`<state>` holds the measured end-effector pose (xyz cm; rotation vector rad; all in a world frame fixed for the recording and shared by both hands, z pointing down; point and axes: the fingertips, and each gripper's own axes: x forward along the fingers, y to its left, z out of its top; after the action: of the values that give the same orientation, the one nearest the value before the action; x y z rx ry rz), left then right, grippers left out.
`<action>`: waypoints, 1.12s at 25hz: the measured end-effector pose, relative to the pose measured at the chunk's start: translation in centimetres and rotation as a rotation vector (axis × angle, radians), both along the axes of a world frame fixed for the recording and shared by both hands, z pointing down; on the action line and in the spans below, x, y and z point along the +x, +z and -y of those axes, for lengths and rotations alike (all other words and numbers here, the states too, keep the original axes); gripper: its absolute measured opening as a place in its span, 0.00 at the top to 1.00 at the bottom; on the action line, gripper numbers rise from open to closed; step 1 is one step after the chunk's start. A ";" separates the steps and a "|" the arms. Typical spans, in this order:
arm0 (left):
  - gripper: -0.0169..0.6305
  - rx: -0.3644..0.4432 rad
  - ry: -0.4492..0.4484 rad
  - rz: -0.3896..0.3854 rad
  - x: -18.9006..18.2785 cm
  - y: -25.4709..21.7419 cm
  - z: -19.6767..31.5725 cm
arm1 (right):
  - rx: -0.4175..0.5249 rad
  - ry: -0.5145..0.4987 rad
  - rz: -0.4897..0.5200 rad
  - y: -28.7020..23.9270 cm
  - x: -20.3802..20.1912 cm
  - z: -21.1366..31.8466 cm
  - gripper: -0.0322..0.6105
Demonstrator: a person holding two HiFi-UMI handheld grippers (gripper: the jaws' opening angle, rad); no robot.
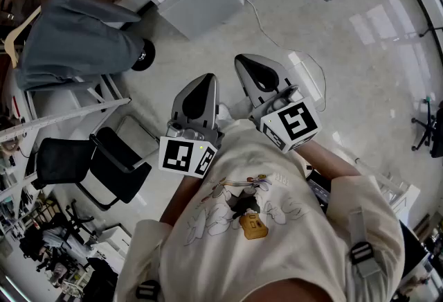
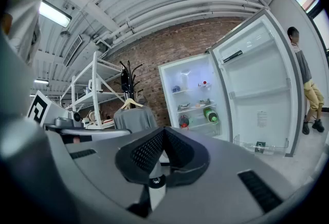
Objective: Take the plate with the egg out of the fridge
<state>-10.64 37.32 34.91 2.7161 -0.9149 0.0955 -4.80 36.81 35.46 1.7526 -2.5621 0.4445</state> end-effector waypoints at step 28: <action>0.98 -0.030 -0.083 0.019 6.8 1.5 -2.5 | -0.043 -0.081 0.128 2.1 6.8 -2.4 0.94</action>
<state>-3.81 39.81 36.41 2.6504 -1.0225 0.1179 1.97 39.18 37.51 1.6509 -2.6752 0.6234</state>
